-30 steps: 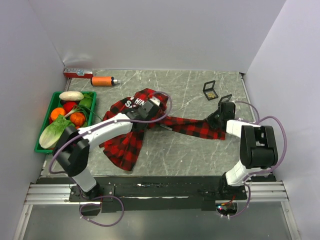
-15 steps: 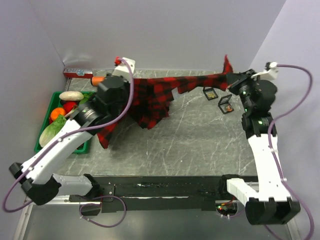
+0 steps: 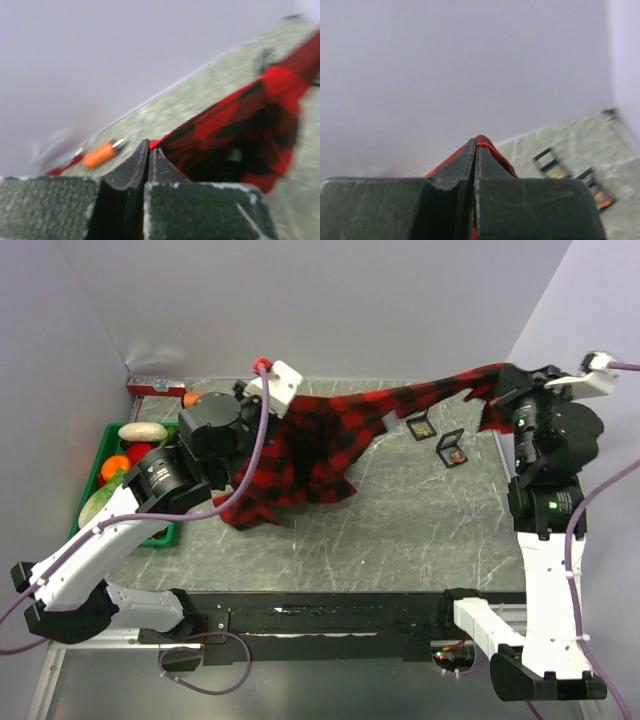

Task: Pin the brooch onto the clothing
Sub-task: Adjust the crumpled clothing at the center of the board.

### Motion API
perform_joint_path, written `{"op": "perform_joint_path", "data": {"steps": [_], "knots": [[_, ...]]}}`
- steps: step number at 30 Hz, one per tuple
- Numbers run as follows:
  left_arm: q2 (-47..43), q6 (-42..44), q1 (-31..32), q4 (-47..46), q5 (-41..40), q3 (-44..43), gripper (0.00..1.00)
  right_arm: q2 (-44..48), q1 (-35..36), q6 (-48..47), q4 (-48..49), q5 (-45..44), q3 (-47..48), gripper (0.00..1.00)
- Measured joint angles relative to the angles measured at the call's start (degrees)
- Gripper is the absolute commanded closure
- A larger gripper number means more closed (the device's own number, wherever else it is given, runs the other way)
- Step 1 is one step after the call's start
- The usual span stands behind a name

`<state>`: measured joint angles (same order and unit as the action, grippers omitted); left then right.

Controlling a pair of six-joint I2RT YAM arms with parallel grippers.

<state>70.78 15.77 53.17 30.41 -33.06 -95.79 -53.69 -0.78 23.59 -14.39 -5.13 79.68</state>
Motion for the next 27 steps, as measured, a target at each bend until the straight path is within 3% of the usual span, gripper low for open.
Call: {"op": "perform_joint_path", "data": {"steps": [7,12,16,18,22,27], "knots": [[3.8,-3.1,6.2,2.1,17.4,-3.6,0.99,0.1,-0.6,-6.5,-1.6,-5.6,6.8,1.00],[2.7,-10.3,6.5,-2.8,37.1,1.9,0.99,-0.8,-0.7,-6.8,-1.3,-4.2,7.8,1.00],[-1.7,-16.1,5.3,-6.4,46.4,7.8,0.99,-3.8,0.6,-5.1,0.0,-1.6,7.8,1.00],[-4.9,-18.3,1.8,-8.0,48.0,10.7,0.99,-6.0,3.8,-4.8,1.4,-1.9,7.8,1.00],[-11.2,-22.7,-14.6,-9.9,45.5,18.2,0.99,-13.6,14.9,-6.3,3.8,-4.8,9.6,1.00],[-7.1,-28.8,-32.7,-9.6,40.0,24.5,0.99,-28.9,24.9,-7.1,4.7,-7.4,17.0,1.00]]}}
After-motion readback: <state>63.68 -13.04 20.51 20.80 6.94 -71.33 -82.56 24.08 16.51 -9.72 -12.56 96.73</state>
